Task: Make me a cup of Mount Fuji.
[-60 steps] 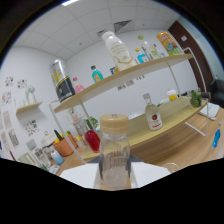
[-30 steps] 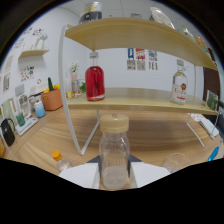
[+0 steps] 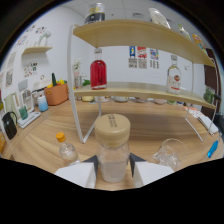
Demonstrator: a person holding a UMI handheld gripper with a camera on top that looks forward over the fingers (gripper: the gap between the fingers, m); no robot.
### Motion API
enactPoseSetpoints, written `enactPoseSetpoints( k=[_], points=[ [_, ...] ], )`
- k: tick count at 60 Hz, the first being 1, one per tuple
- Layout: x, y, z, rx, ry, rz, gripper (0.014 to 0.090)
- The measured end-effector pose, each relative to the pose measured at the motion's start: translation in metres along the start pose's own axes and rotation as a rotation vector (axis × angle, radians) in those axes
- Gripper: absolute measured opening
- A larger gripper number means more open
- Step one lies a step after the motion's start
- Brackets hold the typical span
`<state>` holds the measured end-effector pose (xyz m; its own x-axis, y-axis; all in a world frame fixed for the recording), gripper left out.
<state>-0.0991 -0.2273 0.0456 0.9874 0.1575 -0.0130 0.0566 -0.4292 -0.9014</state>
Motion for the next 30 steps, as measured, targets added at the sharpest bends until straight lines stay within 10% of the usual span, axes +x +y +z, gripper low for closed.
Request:
enactPoseSetpoints(
  k=[10, 22, 30],
  points=[
    [0.007, -0.02, -0.028, 0.001, 0.0, 0.005, 0.0848],
    [0.031, -0.062, -0.093, 0.04, 0.028, 0.019, 0.086],
    [0.067, -0.053, -0.123, -0.071, 0.091, 0.052, 0.0862]
  ],
)
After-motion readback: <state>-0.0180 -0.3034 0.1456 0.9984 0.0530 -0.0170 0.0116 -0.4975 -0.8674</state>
